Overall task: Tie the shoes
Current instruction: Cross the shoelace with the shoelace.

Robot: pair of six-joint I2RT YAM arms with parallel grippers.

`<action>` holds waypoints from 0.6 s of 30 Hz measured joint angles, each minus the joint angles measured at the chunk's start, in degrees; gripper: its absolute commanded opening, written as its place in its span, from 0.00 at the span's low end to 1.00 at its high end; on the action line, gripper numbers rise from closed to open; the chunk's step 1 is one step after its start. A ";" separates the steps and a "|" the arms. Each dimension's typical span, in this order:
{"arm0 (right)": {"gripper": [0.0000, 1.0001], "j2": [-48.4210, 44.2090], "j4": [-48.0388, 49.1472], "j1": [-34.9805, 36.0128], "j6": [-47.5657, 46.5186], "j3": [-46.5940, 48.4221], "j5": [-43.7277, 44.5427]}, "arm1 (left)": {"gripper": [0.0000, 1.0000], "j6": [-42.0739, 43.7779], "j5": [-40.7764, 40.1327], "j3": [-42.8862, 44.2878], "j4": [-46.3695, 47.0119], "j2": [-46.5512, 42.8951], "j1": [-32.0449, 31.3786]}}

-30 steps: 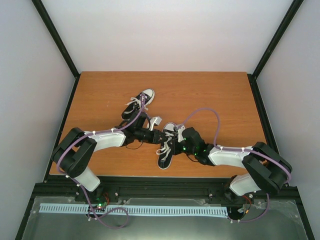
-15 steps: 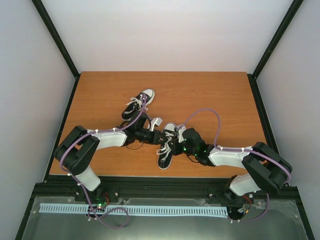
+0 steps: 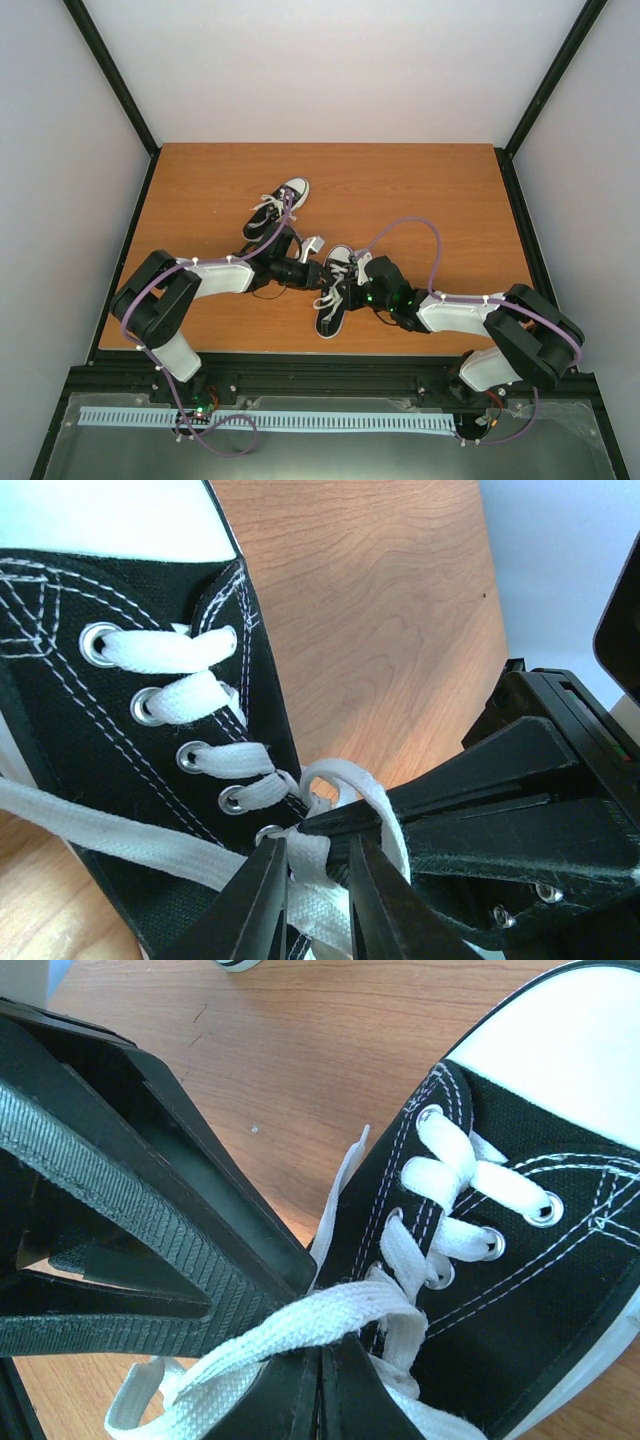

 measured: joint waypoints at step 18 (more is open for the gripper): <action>0.03 -1.05 0.74 0.00 0.15 -0.87 0.85 | 0.30 -2.10 1.22 -0.11 0.39 0.57 0.04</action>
